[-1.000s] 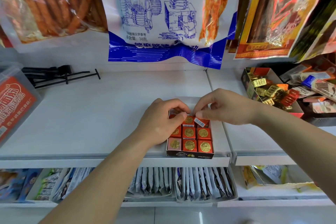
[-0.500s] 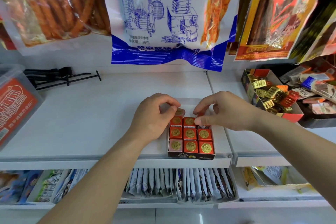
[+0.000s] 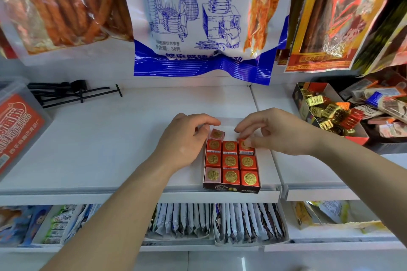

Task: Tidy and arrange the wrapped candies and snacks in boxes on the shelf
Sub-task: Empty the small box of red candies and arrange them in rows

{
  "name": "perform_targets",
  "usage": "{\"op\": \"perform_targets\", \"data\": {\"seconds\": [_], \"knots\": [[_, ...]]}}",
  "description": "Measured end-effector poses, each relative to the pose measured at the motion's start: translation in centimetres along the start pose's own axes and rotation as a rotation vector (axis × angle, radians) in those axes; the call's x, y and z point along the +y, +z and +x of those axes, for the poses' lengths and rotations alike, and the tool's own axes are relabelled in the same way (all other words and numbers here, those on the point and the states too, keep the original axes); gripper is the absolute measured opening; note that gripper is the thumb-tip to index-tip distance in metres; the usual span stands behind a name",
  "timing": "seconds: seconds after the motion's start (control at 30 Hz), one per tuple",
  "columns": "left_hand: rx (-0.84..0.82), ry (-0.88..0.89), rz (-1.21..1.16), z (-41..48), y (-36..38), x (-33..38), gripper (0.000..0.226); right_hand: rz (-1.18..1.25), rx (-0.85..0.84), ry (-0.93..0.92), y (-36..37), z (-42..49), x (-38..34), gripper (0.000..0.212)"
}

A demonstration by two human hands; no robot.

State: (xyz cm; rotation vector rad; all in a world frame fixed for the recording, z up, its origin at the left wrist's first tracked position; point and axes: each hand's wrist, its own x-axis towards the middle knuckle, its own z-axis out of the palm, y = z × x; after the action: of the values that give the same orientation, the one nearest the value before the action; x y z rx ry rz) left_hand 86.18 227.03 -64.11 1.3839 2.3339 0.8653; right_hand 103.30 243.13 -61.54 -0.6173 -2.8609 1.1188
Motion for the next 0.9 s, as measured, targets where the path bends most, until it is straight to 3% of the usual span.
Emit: {"op": "perform_targets", "data": {"seconds": [0.13,0.33,0.57,0.77,0.9], "knots": [[-0.074,0.010,-0.016,0.3,-0.3,0.1,0.031,0.012,-0.037,0.028,-0.2,-0.1,0.0,0.018],[-0.075,0.011,-0.145,-0.2,-0.4,0.4,0.029,-0.115,0.235,-0.028,1.1,1.4,-0.6,0.018],[0.019,-0.034,-0.279,-1.7,-0.3,-0.2,0.031,-0.272,0.128,-0.011,2.2,2.4,-2.4,0.029],[0.045,-0.015,-0.292,-2.1,0.0,-0.4,0.036,-0.278,0.099,-0.043,2.0,2.0,-2.9,0.033],[0.040,-0.019,-0.292,-2.0,0.2,-0.5,0.035,-0.414,0.039,-0.041,2.5,2.2,-3.0,0.037]]}}
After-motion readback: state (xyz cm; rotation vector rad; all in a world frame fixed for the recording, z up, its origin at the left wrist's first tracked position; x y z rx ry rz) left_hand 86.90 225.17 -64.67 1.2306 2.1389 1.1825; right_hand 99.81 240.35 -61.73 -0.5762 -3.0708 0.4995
